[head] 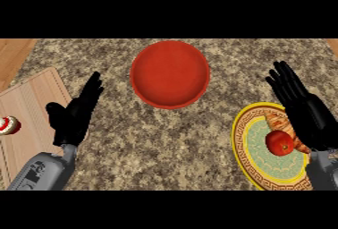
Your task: Pick the tomato from the plate and place it in the bowl
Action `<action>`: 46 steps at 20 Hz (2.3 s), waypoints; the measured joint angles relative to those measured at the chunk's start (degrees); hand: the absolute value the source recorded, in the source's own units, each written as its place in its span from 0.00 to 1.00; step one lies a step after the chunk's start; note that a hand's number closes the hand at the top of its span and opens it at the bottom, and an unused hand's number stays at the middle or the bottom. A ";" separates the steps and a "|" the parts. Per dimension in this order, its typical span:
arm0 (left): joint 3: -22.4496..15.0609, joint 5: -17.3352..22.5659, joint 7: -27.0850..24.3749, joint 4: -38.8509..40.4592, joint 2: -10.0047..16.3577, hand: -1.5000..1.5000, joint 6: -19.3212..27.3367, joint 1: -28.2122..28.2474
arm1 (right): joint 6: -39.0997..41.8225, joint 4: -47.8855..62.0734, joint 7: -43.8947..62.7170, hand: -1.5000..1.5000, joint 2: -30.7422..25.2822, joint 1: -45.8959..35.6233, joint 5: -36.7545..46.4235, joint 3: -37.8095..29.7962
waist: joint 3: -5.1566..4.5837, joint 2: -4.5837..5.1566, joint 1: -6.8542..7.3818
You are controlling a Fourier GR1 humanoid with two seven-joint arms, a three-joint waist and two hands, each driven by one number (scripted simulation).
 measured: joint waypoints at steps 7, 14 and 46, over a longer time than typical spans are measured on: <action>-1.86 -0.61 -3.51 -1.78 0.08 0.50 -3.63 1.45 | -2.24 -3.57 -19.96 1.00 0.29 6.05 4.83 -9.10 | -0.79 -1.45 -5.31; -5.16 -0.07 -6.61 -4.05 -0.64 0.50 -9.35 3.53 | -3.76 5.70 -47.96 0.00 7.35 15.19 10.16 -13.79 | -0.77 -1.07 -3.33; -2.60 -3.85 -8.11 -3.43 -4.27 0.50 -15.37 5.57 | 10.20 -23.25 8.41 0.00 -11.36 27.70 54.43 0.21 | -0.99 -1.06 -2.18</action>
